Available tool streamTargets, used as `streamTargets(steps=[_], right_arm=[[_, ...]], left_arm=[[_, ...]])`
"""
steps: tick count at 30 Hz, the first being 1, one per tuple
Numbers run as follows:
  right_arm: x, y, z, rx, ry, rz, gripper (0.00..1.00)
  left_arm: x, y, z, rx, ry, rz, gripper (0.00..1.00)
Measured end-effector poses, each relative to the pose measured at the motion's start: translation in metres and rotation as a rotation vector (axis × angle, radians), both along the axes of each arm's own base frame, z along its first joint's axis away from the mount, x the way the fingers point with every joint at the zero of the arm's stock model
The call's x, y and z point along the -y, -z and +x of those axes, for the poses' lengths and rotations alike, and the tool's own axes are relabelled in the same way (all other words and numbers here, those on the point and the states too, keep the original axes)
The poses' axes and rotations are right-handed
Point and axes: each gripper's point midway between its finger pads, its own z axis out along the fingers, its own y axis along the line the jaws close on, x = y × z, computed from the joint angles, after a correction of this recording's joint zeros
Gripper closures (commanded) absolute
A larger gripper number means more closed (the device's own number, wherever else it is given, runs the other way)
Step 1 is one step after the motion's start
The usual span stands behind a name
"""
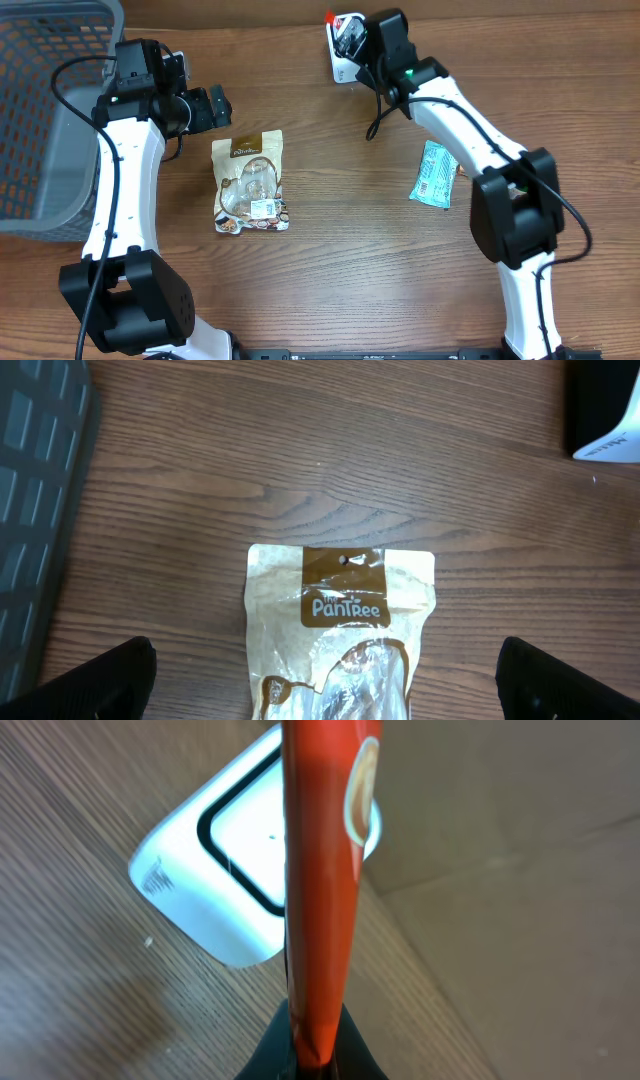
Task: Scan the item barcode
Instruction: 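Carry the Nescafe stick up and hold it before the scanner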
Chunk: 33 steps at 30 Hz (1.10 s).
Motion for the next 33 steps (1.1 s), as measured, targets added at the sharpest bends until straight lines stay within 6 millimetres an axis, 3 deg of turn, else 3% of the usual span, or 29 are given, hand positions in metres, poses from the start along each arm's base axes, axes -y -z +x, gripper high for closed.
streamTargets(steps=[4,8,15,26,30,33], right_arm=[[0.008,0.028,0.012,0.019,0.027,-0.076,0.96],[0.014,0.04,0.023,0.061,0.055,-0.132,0.97],[0.017,0.027,0.038,0.161,0.052,-0.194,0.96],[0.02,0.021,0.041,0.189,0.006,-0.301,0.97],[0.024,0.03,0.042,0.184,0.009,-0.341,0.97],[0.028,0.048,0.043,0.17,0.019,-0.375,0.97]], left_arm=[[0.0,0.0,0.0,0.0,0.0,0.0,0.0],[0.0,0.0,0.0,0.0,0.0,0.0,0.0],[0.0,0.0,0.0,0.0,0.0,0.0,0.0],[0.0,0.0,0.0,0.0,0.0,0.0,0.0],[0.0,0.0,0.0,0.0,0.0,0.0,0.0],[0.0,0.0,0.0,0.0,0.0,0.0,0.0]])
